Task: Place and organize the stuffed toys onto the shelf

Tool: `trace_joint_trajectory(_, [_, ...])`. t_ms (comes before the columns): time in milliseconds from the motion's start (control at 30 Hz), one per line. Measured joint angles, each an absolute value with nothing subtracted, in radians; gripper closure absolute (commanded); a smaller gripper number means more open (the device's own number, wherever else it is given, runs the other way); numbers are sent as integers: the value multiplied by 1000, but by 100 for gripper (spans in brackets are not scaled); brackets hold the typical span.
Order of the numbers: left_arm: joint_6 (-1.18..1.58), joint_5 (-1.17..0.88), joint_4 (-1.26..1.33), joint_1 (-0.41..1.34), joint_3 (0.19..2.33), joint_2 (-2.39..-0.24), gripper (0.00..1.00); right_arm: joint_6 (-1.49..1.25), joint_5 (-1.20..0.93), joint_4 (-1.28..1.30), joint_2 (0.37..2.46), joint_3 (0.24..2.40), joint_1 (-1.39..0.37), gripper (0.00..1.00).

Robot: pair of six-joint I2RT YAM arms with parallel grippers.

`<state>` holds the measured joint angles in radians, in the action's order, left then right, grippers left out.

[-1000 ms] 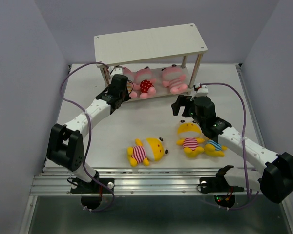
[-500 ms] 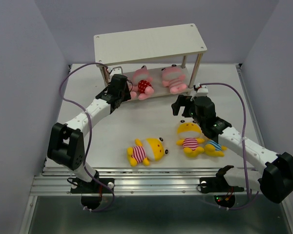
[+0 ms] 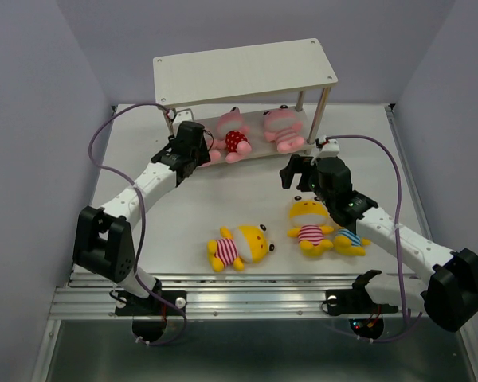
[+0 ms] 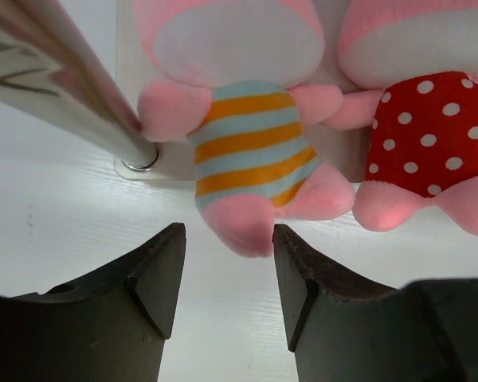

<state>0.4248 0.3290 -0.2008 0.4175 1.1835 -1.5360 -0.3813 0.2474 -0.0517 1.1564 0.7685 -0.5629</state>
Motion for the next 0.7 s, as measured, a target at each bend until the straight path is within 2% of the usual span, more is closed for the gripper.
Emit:
trace_joint_trajectory(100, [432, 355, -224, 417, 1184, -1521, 38, -381, 247, -52, 1156, 768, -563, 0])
trace_joint_trajectory(300, [447, 369, -246, 417, 1151, -1481, 25, -382, 247, -52, 1156, 768, -563, 0])
trace_joint_trajectory(700, [468, 354, -251, 417, 1138, -1490, 21, -382, 235, -52, 1156, 768, -563, 0])
